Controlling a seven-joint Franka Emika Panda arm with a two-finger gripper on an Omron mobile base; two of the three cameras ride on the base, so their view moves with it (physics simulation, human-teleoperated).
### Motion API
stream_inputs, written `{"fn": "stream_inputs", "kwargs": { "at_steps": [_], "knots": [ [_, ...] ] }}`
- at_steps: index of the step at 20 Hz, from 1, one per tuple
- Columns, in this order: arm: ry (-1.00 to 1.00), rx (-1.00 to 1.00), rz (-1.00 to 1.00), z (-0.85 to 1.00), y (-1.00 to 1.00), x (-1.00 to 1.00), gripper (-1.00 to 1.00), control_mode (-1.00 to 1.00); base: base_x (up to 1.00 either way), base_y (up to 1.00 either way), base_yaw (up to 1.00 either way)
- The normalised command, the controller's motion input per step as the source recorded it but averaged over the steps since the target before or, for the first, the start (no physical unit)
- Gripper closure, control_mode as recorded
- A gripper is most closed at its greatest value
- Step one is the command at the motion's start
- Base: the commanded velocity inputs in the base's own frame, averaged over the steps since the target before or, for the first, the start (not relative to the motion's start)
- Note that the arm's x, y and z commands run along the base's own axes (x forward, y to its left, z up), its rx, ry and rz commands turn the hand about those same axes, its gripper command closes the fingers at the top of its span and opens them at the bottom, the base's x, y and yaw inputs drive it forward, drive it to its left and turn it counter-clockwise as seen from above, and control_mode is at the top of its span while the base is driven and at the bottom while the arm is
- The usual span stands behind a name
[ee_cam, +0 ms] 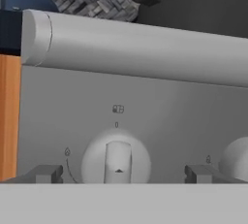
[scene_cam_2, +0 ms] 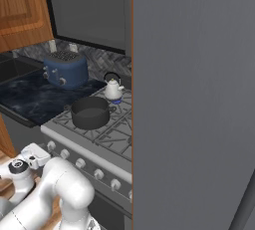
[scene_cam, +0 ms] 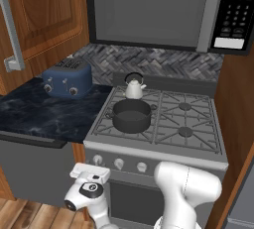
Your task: Pick the kettle from the cabinet and place it on a stove burner. Then pick the pot from the counter and place it on another stove burner. Finally, turn both burners on.
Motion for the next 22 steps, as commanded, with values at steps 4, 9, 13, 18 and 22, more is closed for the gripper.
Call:
{"fn": "stream_inputs", "kwargs": {
  "at_steps": [4,9,13,18,22],
  "knots": [
    [0.00,0.00,0.00,0.00,-0.03,0.12,-1.00,-1.00,0.00,0.00,0.00],
    [0.00,0.00,0.00,0.00,-0.04,0.19,-1.00,-1.00,0.00,0.00,0.00],
    [0.00,0.00,0.00,0.00,-0.02,0.15,-1.00,-1.00,0.00,0.00,0.00],
    [0.00,0.00,0.00,0.00,0.00,0.13,-1.00,-1.00,0.00,0.00,0.00],
    [0.00,0.00,0.00,0.00,0.00,0.22,1.00,-1.00,0.00,0.00,0.00]
  ]
}}
